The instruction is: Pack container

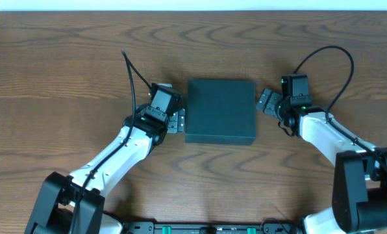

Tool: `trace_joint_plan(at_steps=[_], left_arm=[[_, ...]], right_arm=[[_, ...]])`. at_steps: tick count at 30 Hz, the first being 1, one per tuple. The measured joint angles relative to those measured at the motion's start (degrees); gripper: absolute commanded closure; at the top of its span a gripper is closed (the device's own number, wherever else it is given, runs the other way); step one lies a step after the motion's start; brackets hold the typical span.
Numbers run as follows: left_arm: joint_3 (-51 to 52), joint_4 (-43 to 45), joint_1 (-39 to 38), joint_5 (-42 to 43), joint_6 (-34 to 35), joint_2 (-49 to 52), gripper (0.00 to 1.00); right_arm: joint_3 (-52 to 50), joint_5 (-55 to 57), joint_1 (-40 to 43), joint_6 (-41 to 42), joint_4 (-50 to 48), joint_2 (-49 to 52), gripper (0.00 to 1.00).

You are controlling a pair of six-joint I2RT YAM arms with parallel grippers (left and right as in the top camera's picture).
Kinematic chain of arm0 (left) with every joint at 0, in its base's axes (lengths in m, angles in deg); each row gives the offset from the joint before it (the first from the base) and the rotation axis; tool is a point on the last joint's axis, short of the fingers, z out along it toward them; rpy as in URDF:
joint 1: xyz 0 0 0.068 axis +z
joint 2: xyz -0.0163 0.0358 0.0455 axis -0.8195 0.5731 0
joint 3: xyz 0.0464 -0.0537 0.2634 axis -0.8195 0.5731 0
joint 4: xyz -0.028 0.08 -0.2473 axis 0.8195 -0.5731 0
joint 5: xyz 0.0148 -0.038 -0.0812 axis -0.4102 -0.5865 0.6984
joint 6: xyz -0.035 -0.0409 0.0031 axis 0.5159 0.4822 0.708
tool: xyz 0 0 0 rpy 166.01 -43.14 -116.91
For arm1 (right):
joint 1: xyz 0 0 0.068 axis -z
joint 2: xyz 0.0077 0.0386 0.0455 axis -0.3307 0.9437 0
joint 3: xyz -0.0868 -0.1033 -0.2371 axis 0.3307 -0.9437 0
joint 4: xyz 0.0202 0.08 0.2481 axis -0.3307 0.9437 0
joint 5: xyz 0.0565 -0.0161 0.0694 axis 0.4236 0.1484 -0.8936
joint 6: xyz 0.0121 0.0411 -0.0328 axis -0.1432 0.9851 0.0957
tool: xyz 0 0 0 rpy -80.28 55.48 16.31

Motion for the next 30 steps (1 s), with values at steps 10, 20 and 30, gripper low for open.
trace_joint_plan(at_steps=[10,20,30], left_arm=[[-1.07,-2.84,0.00,-1.70,-0.35,-0.09,0.04],[-14.73,-17.18,0.11,-3.80,-4.33,-12.87,0.04],[-12.61,-31.67,0.68,-3.02,-5.79,-34.27,0.05]], right_arm=[[2.67,1.07,0.00,-2.43,6.36,-1.46,0.01],[10.25,4.24,-0.15,-8.00,24.90,-25.18,0.01],[10.29,4.90,-8.46,-11.89,41.07,-54.12,0.01]])
